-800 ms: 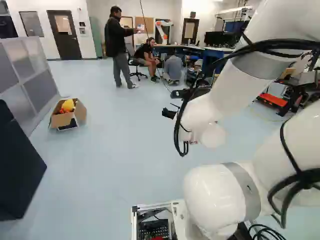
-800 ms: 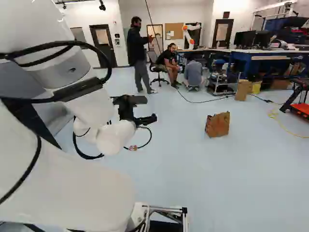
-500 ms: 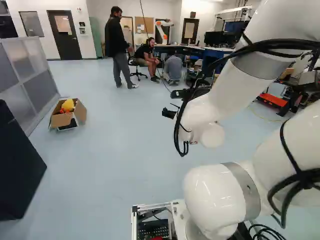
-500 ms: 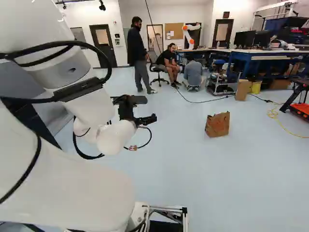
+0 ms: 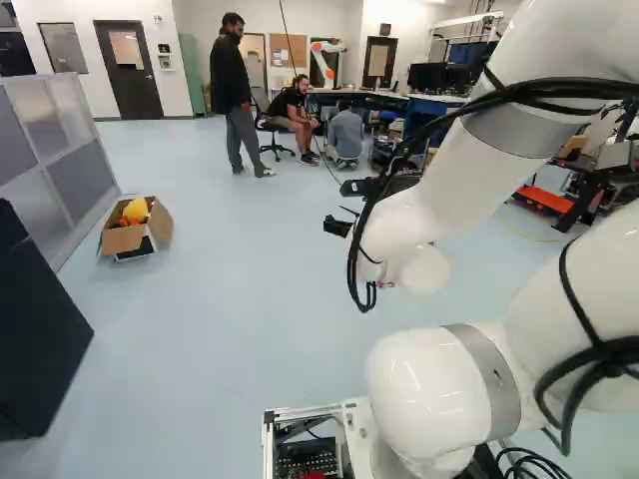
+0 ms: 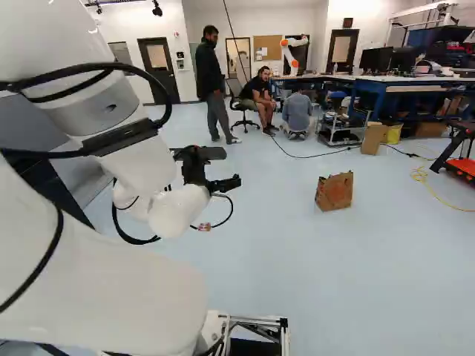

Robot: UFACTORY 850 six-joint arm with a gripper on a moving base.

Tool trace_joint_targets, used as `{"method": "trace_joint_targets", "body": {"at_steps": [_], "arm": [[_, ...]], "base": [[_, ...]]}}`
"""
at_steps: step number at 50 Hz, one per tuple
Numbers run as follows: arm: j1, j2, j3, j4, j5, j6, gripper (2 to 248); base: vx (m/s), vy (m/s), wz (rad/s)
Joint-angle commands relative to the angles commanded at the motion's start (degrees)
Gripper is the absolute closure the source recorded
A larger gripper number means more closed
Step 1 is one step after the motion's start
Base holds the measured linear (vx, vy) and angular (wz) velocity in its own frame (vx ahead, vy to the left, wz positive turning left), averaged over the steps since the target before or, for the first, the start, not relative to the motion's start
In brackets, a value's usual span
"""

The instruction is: Pick up the grocery bag from the ground

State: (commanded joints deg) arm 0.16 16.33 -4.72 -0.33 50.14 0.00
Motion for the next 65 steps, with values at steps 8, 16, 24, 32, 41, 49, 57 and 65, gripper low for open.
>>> {"method": "trace_joint_targets", "body": {"at_steps": [8,16,24,32,41,49,57,65], "arm": [[0.0,0.0,0.0,0.0,0.0,0.0,3],[0.0,0.0,0.0,0.0,0.0,0.0,3],[0.0,0.0,0.0,0.0,0.0,0.0,3],[0.0,0.0,0.0,0.0,0.0,0.0,3],[0.0,0.0,0.0,0.0,0.0,0.0,3],[0.0,0.0,0.0,0.0,0.0,0.0,3],[0.0,0.0,0.0,0.0,0.0,0.0,3],[0.0,0.0,0.0,0.0,0.0,0.0,3]], "base": [[0.000,0.000,0.000],[0.000,0.000,0.000],[0.000,0.000,0.000],[0.000,0.000,0.000],[0.031,0.001,0.002],[0.077,0.003,-0.003],[0.133,0.002,-0.007],[0.167,-0.002,-0.042]]}}
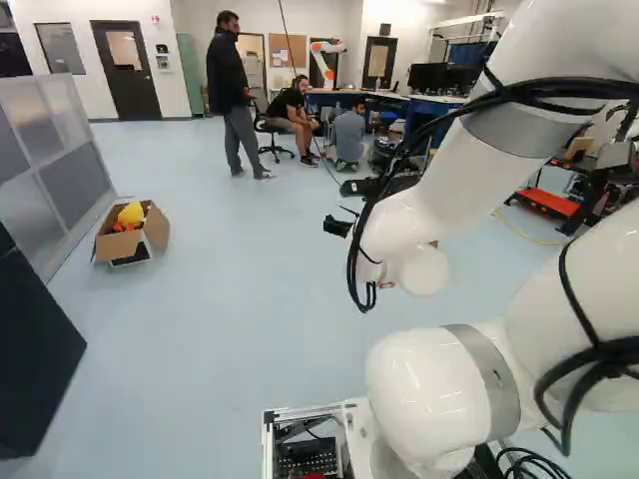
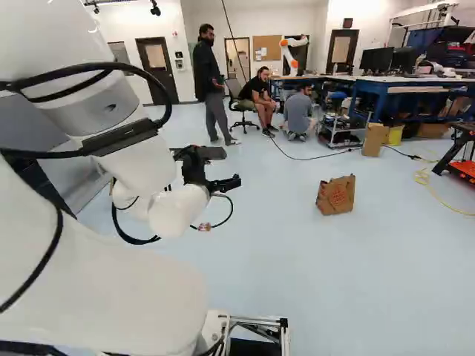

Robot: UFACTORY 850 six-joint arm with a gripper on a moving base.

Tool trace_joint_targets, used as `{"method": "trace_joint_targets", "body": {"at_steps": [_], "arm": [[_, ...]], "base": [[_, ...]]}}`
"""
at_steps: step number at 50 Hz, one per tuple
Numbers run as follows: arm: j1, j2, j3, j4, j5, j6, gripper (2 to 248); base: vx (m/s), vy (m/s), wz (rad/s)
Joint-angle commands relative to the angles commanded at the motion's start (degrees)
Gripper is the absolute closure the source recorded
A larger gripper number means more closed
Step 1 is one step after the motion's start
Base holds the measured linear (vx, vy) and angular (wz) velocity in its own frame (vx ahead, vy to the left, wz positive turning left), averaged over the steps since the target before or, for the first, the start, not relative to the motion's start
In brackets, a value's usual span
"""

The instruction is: Pick up the grocery bag from the ground

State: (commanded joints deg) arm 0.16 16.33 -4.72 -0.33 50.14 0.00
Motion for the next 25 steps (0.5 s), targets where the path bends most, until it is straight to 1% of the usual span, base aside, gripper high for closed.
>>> {"method": "trace_joint_targets", "body": {"at_steps": [4,8,17,25], "arm": [[0.0,0.0,0.0,0.0,0.0,0.0,3],[0.0,0.0,0.0,0.0,0.0,0.0,3],[0.0,0.0,0.0,0.0,0.0,0.0,3],[0.0,0.0,0.0,0.0,0.0,0.0,3]], "base": [[0.210,-0.042,-0.230],[0.225,-0.073,-0.357],[0.238,-0.080,-0.400],[0.257,-0.089,-0.464]]}}
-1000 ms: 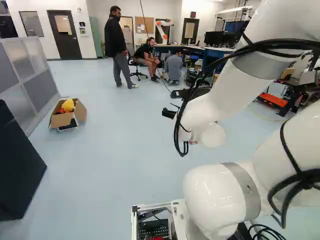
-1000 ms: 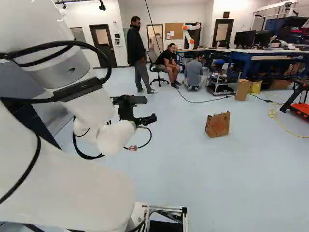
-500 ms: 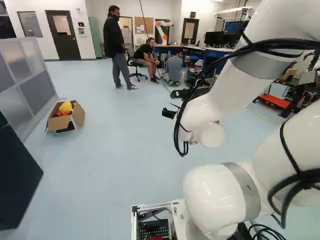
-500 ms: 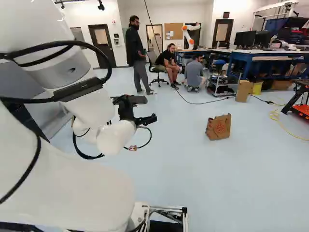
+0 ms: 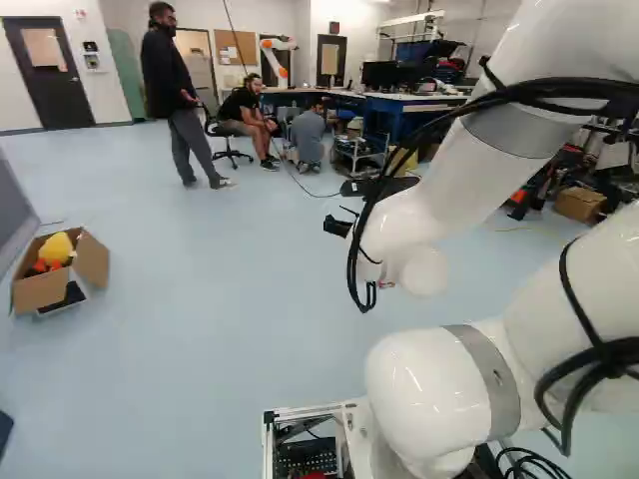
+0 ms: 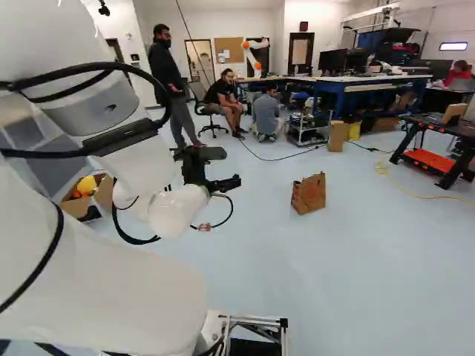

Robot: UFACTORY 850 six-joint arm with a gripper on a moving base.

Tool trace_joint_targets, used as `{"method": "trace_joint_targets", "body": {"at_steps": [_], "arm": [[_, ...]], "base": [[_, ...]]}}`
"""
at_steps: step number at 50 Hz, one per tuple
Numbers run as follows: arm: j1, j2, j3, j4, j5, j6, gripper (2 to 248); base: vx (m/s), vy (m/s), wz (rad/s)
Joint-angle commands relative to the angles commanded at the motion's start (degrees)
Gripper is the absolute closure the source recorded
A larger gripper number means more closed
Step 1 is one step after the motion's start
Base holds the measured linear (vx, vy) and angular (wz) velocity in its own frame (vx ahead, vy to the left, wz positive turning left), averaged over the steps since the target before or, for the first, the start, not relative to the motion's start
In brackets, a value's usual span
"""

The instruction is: Pick up the grocery bag from the ground

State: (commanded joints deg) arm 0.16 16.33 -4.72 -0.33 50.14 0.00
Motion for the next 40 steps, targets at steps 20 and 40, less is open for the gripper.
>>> {"method": "trace_joint_targets", "body": {"at_steps": [20,40], "arm": [[0.0,0.0,0.0,0.0,0.0,0.0,3],[0.0,0.0,0.0,0.0,0.0,0.0,3]], "base": [[0.283,-0.092,-0.482],[0.301,-0.071,-0.384]]}}
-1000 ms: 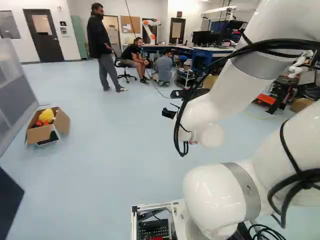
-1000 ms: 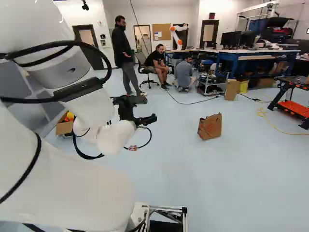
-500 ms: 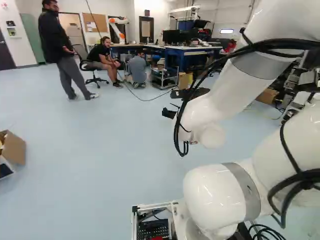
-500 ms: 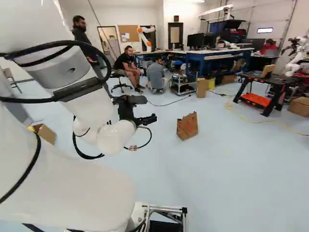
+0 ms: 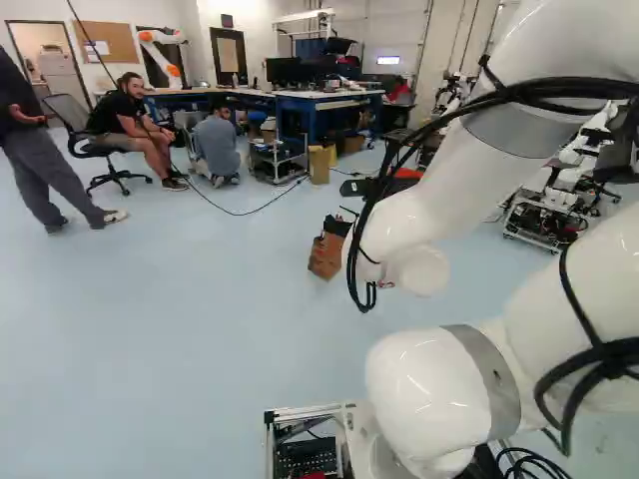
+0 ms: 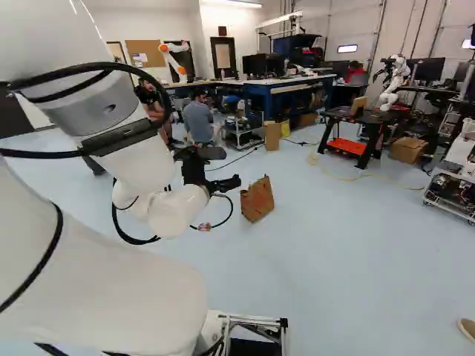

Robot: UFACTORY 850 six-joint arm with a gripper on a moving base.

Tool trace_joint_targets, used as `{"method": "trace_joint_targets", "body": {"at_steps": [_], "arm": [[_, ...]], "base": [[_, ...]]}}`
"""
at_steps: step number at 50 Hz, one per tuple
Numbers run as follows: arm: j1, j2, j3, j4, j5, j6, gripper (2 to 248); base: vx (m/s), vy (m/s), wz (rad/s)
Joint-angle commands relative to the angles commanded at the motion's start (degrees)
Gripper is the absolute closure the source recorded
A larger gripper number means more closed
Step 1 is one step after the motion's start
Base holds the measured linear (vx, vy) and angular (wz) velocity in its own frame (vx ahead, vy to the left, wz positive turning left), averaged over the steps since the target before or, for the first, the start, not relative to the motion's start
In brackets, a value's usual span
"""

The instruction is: Pick up the grocery bag from the ground

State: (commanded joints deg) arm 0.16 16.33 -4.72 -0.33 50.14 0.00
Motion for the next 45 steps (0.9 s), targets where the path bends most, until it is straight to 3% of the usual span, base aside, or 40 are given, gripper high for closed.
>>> {"method": "trace_joint_targets", "body": {"at_steps": [45], "arm": [[0.0,0.0,0.0,0.0,0.0,0.0,3]], "base": [[0.313,-0.001,-0.044]]}}
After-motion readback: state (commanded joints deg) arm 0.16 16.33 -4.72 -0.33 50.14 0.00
